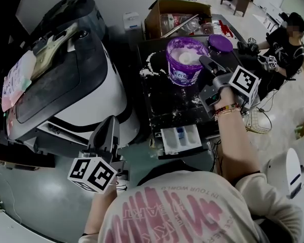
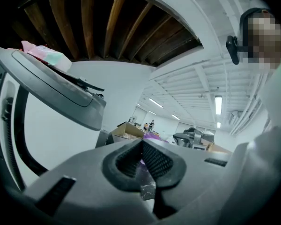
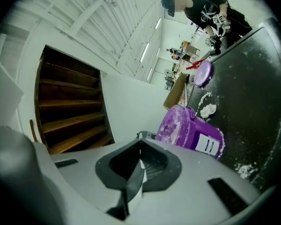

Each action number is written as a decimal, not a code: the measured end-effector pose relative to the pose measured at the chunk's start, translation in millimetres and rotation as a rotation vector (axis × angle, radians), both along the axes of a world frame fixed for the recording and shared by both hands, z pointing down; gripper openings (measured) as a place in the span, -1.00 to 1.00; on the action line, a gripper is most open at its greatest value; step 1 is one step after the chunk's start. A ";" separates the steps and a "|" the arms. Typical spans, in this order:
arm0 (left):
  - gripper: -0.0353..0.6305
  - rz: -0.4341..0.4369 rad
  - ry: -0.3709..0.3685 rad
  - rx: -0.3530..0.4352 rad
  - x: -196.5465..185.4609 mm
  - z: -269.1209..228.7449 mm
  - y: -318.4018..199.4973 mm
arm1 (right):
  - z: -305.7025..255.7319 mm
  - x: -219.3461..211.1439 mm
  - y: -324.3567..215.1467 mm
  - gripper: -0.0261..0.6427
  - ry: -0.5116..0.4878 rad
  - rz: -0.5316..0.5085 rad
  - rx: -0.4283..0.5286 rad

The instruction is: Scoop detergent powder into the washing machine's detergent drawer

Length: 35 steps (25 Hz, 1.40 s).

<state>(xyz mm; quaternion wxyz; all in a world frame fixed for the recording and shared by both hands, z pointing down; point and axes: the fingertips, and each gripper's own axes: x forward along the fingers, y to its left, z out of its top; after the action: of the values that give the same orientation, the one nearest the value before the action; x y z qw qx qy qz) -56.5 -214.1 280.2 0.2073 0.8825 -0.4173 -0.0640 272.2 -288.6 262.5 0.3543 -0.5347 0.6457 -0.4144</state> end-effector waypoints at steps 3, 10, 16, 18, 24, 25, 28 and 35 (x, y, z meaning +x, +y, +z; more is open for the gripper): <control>-0.88 0.026 0.008 -0.001 0.9 1.9 2.9 | -1.4 -9.5 13.9 -0.91 -0.002 -0.008 0.007; -0.89 0.109 0.022 -0.033 6.6 17.8 13.6 | 19.5 -28.5 57.5 -0.91 0.036 0.014 -0.032; -0.89 0.192 0.024 -0.052 11.6 27.7 27.5 | 43.9 -44.9 92.8 -0.91 0.006 0.027 -0.075; -0.89 0.209 0.020 -0.057 9.9 30.8 31.2 | 51.4 -50.9 102.7 -0.91 0.006 0.031 -0.088; -0.89 0.253 0.006 -0.082 6.1 46.5 43.7 | 81.2 -71.7 130.0 -0.91 -0.032 0.038 -0.127; -0.88 0.259 0.004 -0.089 6.0 49.8 45.8 | 87.4 -75.0 134.3 -0.91 -0.033 0.037 -0.139; -0.88 0.279 -0.004 -0.110 7.6 60.2 52.3 | 104.5 -81.7 146.5 -0.91 -0.037 0.036 -0.173; -0.89 0.303 -0.027 -0.167 17.8 90.5 64.8 | 140.6 -88.0 171.8 -0.91 -0.065 0.037 -0.242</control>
<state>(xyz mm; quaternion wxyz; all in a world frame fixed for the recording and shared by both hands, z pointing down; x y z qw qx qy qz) -38.8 -149.3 370.8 0.2817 0.9158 -0.2861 0.0148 184.2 -116.8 403.2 0.3155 -0.5718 0.5689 -0.4998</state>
